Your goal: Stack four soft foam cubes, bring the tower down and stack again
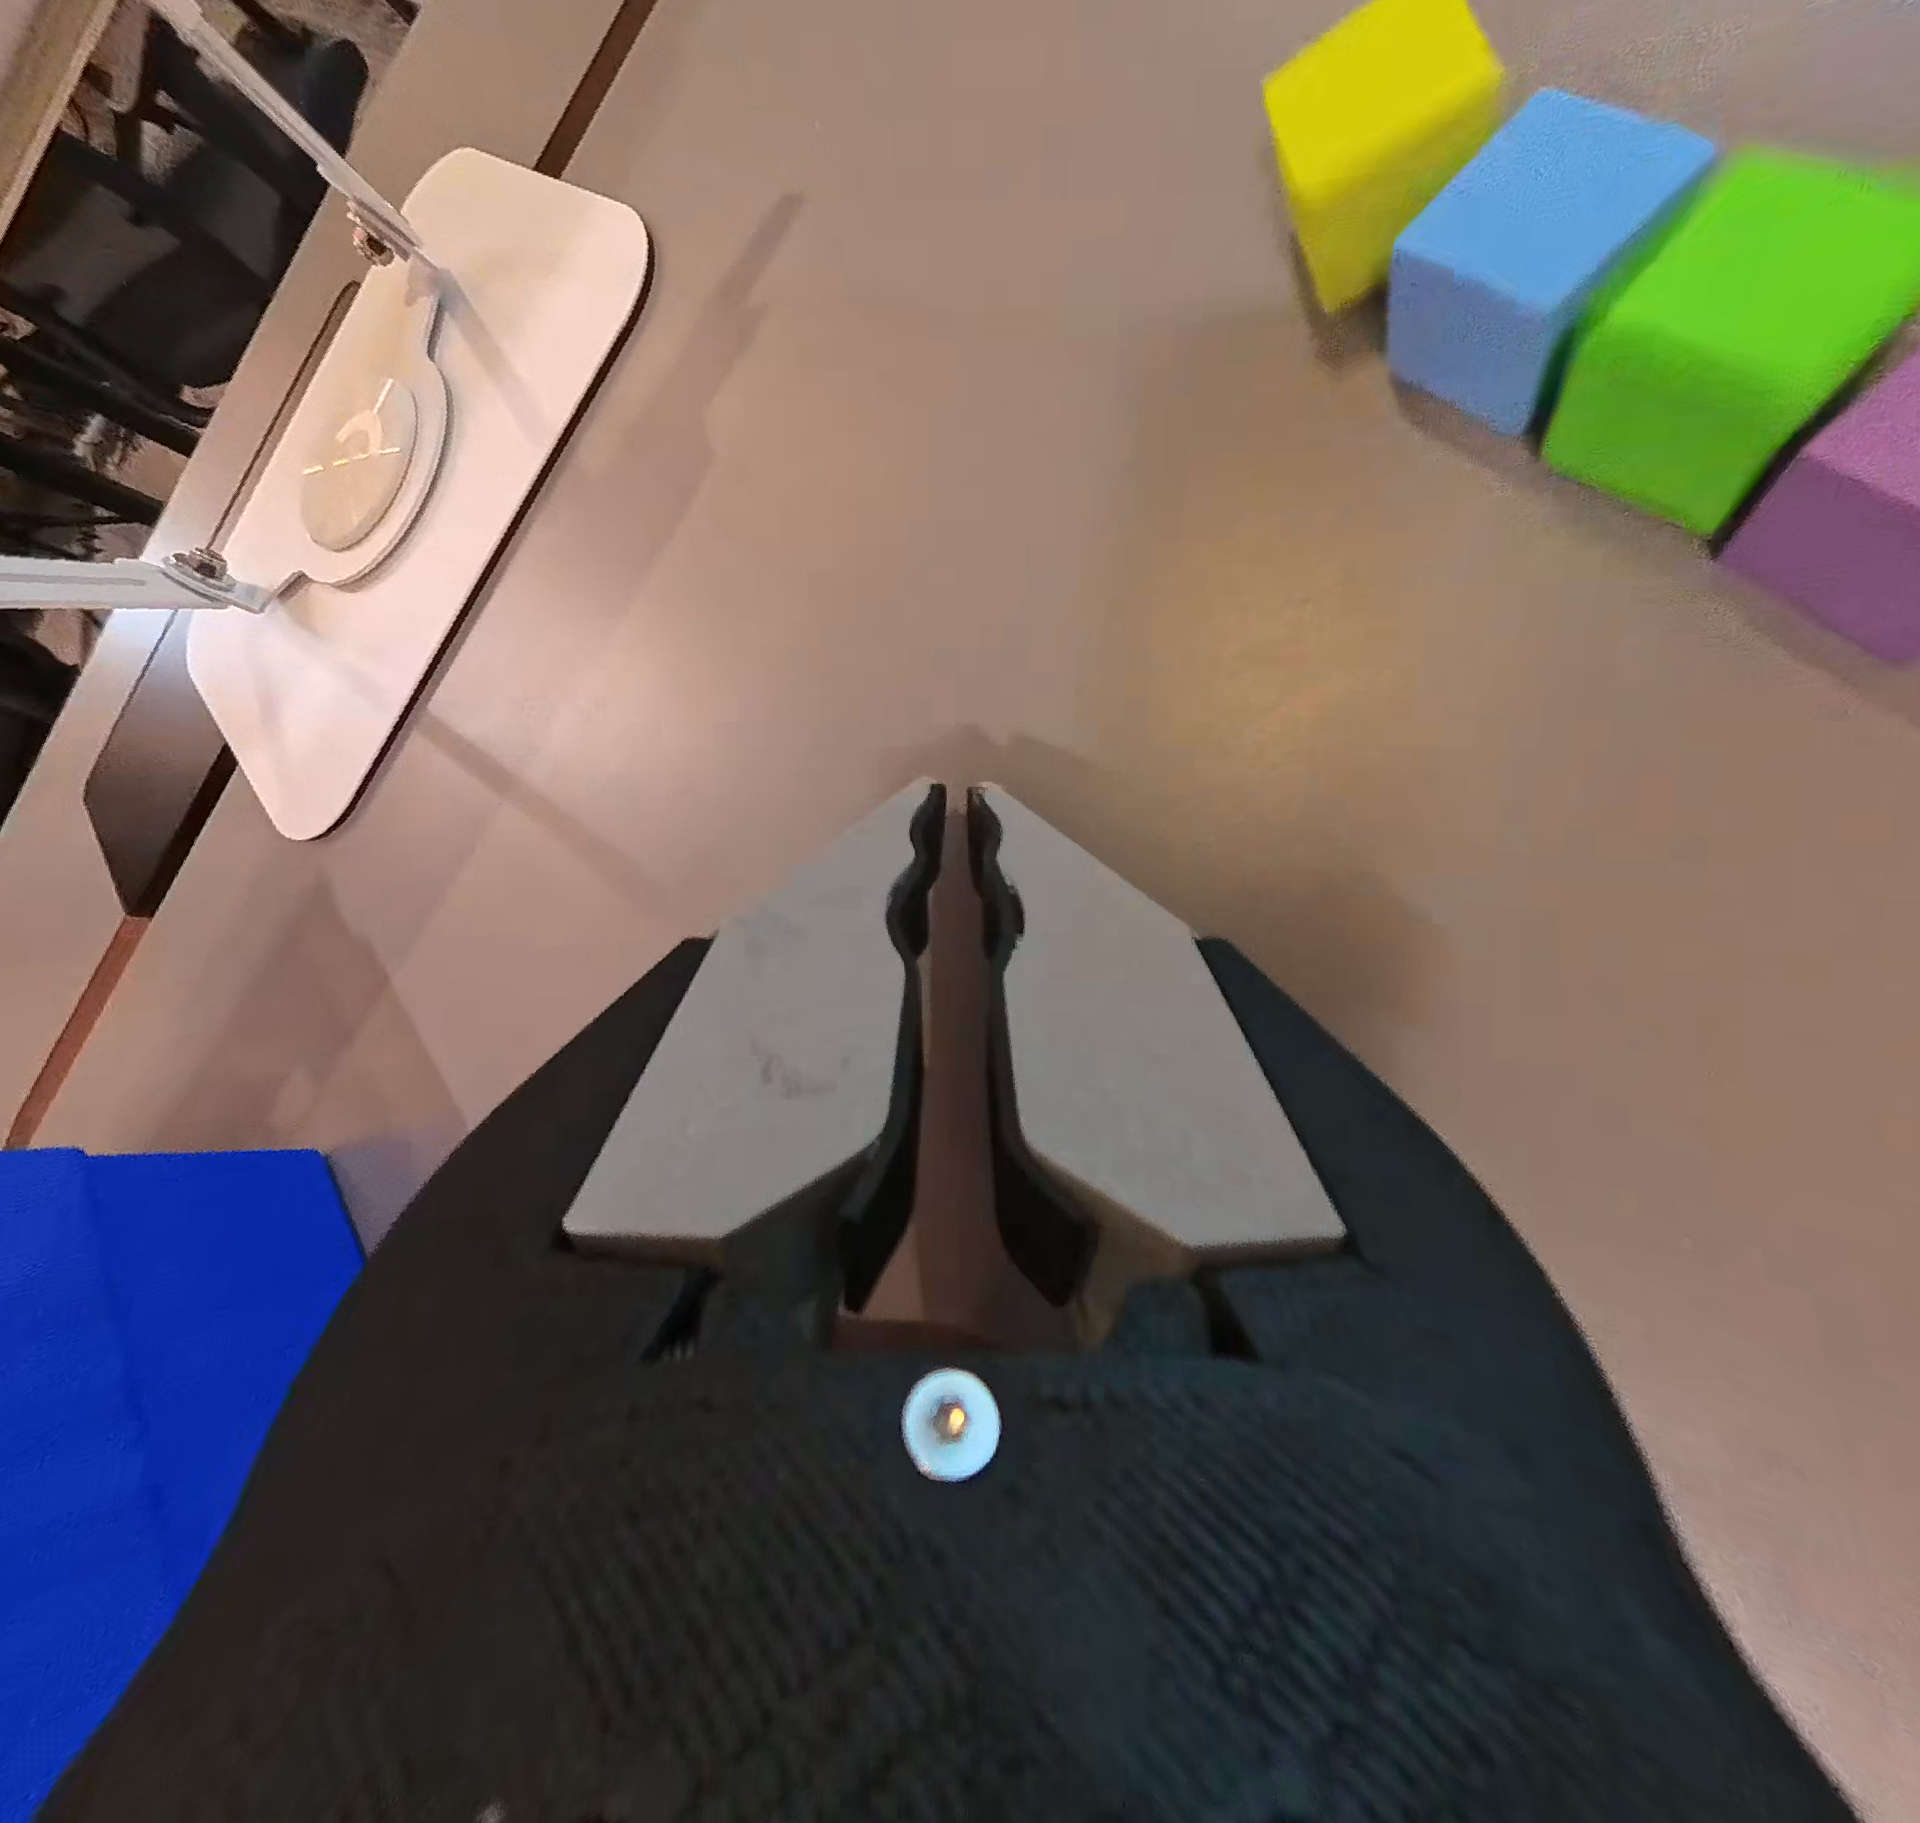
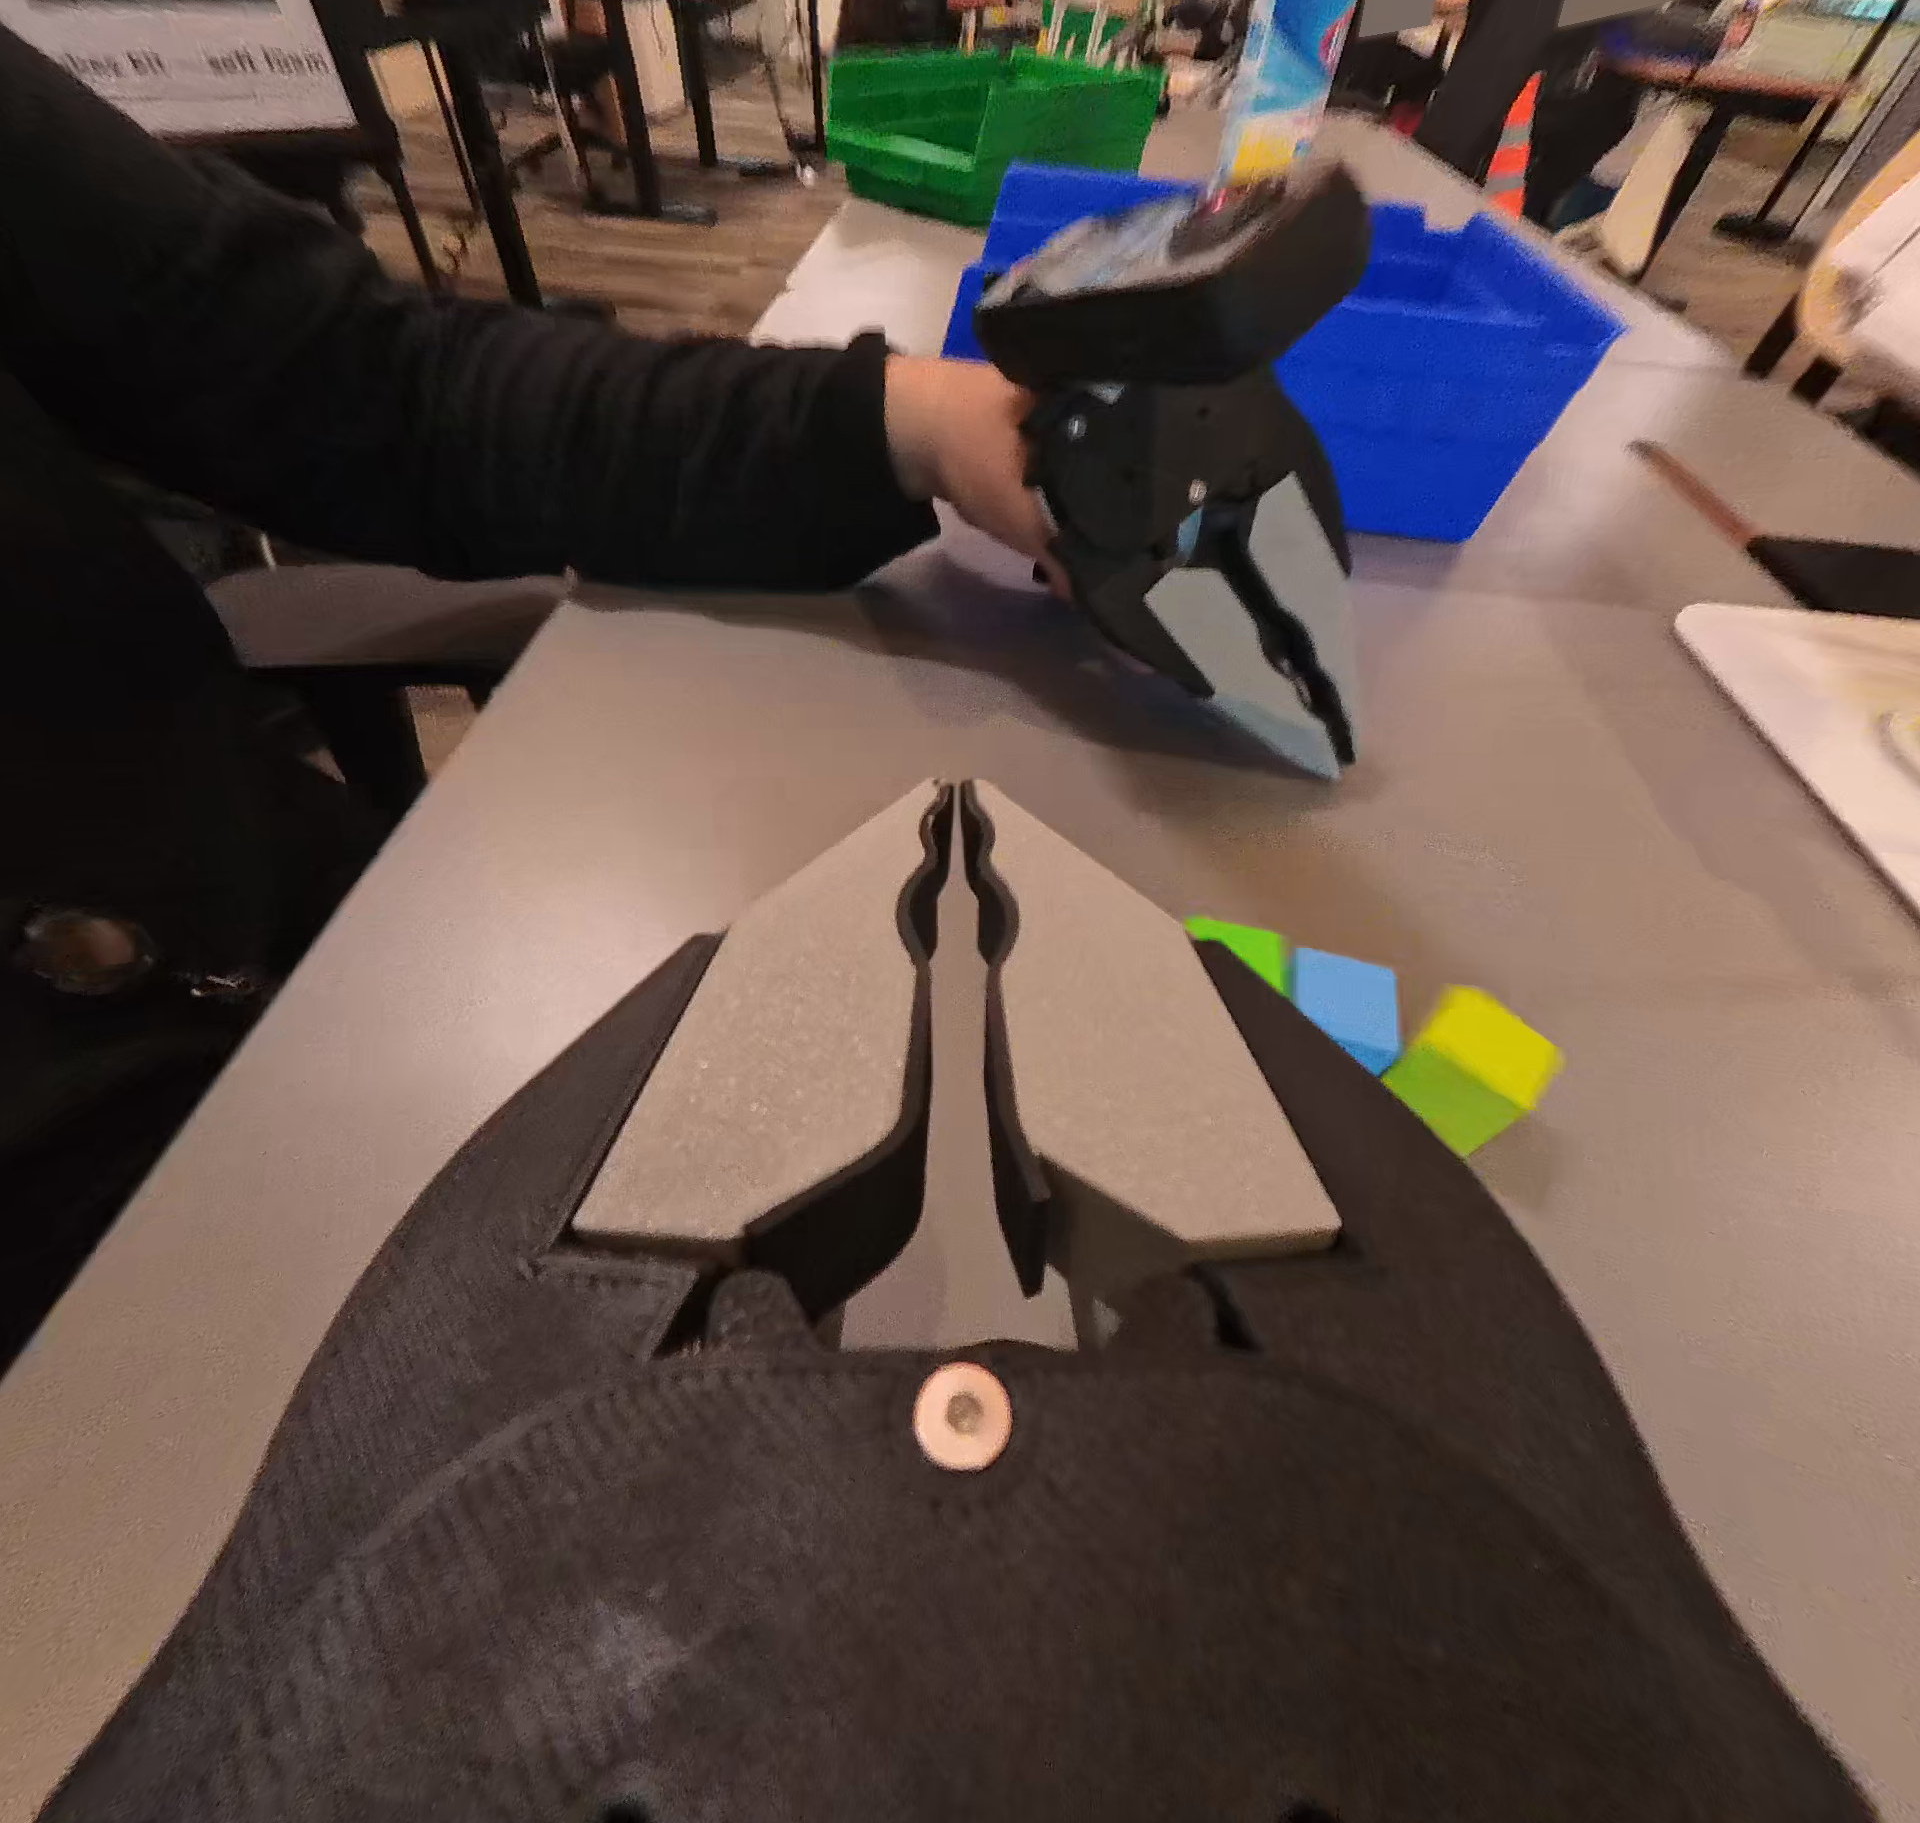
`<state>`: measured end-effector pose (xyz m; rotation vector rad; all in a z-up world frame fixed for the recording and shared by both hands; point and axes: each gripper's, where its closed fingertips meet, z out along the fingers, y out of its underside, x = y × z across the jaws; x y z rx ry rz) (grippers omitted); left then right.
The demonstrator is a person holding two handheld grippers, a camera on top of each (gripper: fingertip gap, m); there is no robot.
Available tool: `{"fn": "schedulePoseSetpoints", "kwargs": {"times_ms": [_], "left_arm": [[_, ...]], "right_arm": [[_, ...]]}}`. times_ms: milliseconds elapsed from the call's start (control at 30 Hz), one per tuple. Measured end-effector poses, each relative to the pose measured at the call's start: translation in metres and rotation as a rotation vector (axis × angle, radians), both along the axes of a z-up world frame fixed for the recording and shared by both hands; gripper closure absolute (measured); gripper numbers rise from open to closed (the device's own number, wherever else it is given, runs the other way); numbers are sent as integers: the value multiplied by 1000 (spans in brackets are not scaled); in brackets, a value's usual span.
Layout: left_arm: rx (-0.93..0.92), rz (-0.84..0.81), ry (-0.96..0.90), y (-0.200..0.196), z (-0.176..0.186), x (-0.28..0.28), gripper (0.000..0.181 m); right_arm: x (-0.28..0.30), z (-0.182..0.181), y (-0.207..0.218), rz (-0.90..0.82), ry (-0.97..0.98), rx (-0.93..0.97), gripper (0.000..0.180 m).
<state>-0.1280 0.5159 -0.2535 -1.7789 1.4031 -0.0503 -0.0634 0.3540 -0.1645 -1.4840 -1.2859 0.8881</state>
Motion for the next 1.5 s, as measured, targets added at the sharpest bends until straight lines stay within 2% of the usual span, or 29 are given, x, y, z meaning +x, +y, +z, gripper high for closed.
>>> {"fn": "schedulePoseSetpoints", "kwargs": {"times_ms": [100, 167, 267, 400, 533, 667, 733, 900, 1033, 1100, 1233, 1300, 1367, 1500], "left_arm": [[-2, 9, 4, 0, 0, -1, 178], [-16, 21, -7, 1, 0, -2, 178], [-32, 34, -24, 2, 0, -2, 177], [-23, 57, -35, 4, 1, -1, 174], [-2, 107, -78, 9, 6, 3, 167], [4, 117, -73, 8, 5, 7, 156], [18, 109, -65, 6, 5, 9, 156], [13, 74, -75, 0, 9, 14, 154], [-70, -41, -121, -23, 16, 24, 159], [-163, -166, -172, -49, 23, 35, 165], [-412, -489, -256, -125, 33, 56, 172], [-486, -566, -275, -148, 34, 65, 171], [-485, -544, -266, -150, 28, 74, 169], [-390, -358, -246, -115, 18, 79, 181]], "right_arm": [[-2, -33, 25, -137, -150, -7, 179], [8, -42, 50, -300, -210, 33, 169], [28, -27, 79, -506, -153, 111, 161], [74, -2, 106, -764, -38, 143, 141], [106, -13, 119, -882, -3, 1, 124], [139, -61, 128, -1007, -153, -224, 107], [150, -75, 127, -1034, -214, -297, 107], [155, -76, 126, -1035, -189, -339, 112], [152, -81, 124, -1016, -230, -344, 112], [150, -83, 124, -1008, -252, -332, 113], [146, -85, 123, -990, -283, -323, 115], [145, -87, 122, -984, -293, -322, 115], [144, -87, 122, -978, -296, -323, 116], [144, -87, 122, -974, -296, -322, 116]]}}
